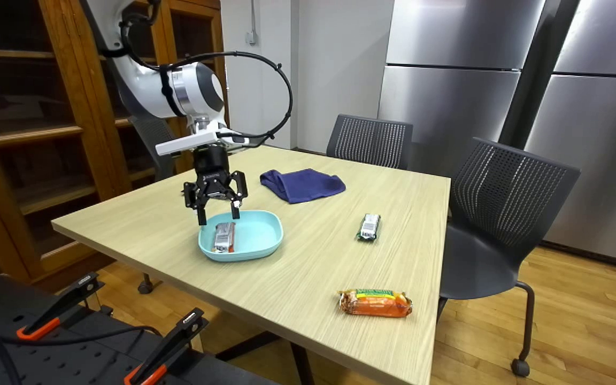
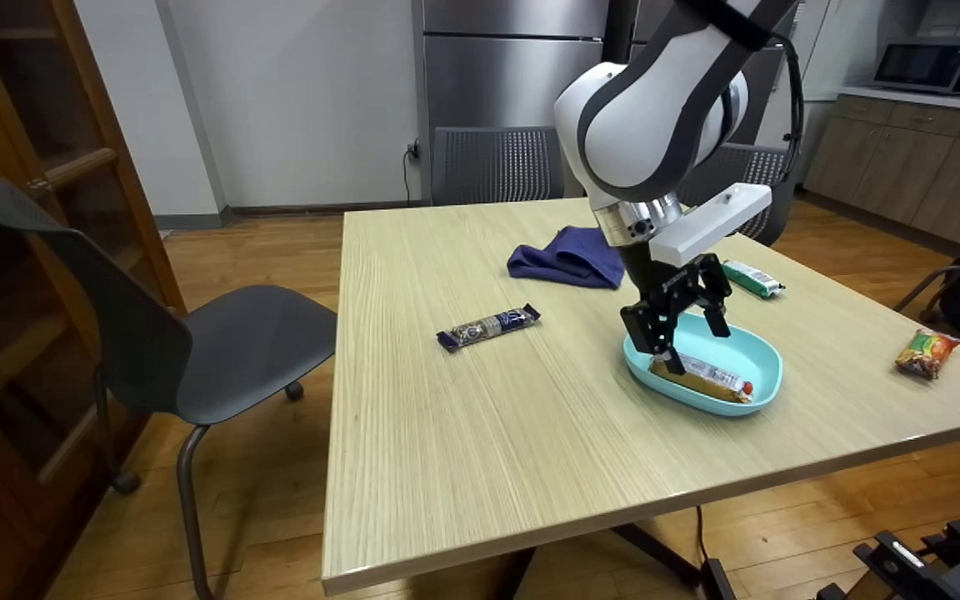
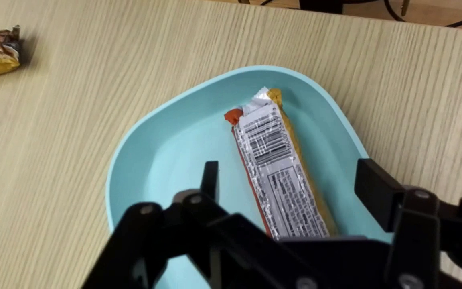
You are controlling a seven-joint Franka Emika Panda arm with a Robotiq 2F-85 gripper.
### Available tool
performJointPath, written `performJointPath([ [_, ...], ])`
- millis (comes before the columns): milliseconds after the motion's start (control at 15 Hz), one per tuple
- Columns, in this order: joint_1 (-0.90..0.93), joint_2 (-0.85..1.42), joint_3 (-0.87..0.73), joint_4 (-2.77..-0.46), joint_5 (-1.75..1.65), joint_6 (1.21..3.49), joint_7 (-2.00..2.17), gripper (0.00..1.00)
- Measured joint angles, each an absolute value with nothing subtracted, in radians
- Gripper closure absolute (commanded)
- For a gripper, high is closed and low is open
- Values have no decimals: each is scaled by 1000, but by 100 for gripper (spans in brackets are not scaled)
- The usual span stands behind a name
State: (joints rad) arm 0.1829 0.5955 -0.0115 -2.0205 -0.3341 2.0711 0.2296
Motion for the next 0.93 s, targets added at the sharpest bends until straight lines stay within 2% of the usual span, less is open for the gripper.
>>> performJointPath([
  [667,171,525,45,-1919,-19,2042,187,0],
  [933,170,526,54,-1897,8,2033,188,0],
])
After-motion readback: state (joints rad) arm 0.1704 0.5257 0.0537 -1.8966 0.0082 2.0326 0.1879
